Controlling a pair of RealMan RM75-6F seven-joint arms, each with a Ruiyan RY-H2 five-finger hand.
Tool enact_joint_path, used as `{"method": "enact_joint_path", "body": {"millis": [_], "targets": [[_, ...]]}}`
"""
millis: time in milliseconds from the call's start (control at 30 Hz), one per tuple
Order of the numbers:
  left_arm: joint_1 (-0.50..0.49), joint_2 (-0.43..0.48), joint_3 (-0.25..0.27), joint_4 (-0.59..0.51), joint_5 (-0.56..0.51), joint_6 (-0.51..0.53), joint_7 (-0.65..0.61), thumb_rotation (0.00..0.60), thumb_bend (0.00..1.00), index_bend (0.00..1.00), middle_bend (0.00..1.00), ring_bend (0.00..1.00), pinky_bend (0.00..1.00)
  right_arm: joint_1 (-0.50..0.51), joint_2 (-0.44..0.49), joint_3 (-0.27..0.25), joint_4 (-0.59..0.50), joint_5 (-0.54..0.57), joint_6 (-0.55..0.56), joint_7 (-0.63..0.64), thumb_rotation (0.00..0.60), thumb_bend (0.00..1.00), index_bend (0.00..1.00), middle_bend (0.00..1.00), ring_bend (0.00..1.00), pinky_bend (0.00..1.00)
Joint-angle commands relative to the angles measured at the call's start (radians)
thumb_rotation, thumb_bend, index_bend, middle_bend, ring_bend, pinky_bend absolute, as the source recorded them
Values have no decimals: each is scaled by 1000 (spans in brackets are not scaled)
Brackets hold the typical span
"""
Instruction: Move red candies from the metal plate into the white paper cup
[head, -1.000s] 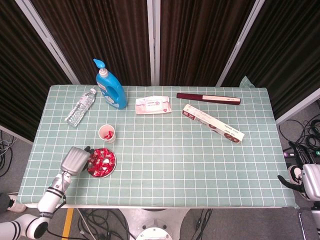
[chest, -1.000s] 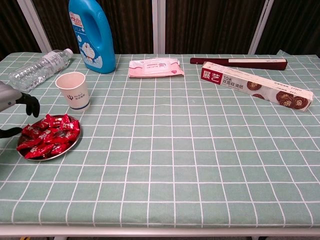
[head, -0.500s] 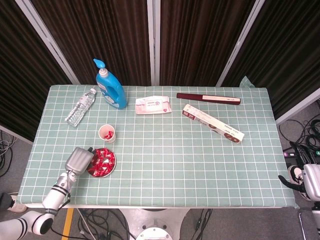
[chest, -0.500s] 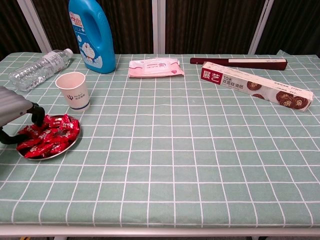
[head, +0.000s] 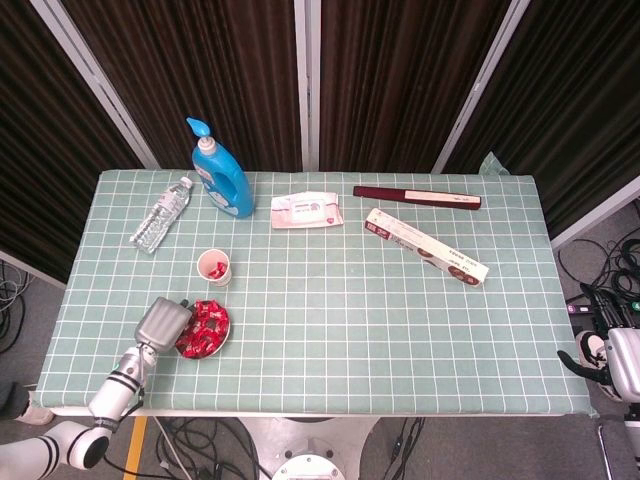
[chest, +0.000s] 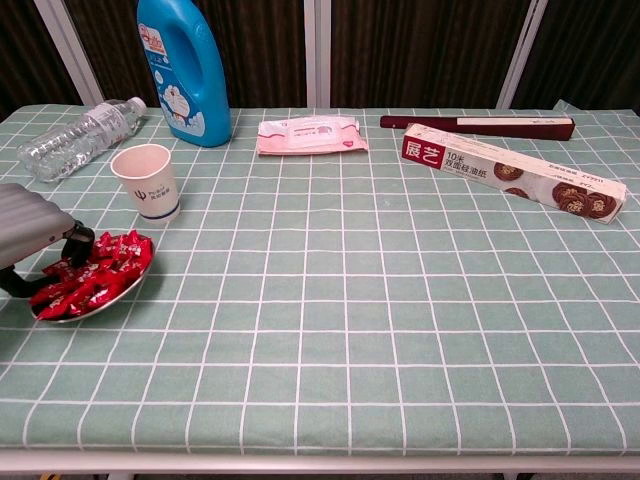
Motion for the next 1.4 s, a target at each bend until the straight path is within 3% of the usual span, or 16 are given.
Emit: {"method": "enact_joint_path", "body": {"millis": [33, 467, 767, 1033, 1400], "targets": [[0, 1, -1, 0, 8, 2, -5, 600, 344, 594, 611, 961, 1000, -1, 0, 0, 0, 0, 2, 1, 600, 101, 0, 133, 89, 431], [5, 62, -30, -106, 58, 67, -35, 600, 369, 631, 659, 965, 1000, -1, -3, 2, 10, 1, 4, 9, 600, 101, 0, 138, 100, 435], [-73, 134, -159, -220, 39, 60, -87, 600, 369, 631, 659, 965, 1000, 1, -6, 4, 18, 7, -2, 14, 600, 101, 0, 138, 100, 435], [-182, 97, -257, -138, -66, -54, -82, 600, 367, 623, 653, 965, 1000, -4, -8, 3, 25, 14, -1, 20, 600, 101, 0, 137, 100, 435], [-227, 44, -256, -53, -156, -116, -66, 600, 354, 516, 556, 959, 1000, -5, -8, 4, 30, 21, -6, 23, 600, 101, 0, 138, 100, 435]]}}
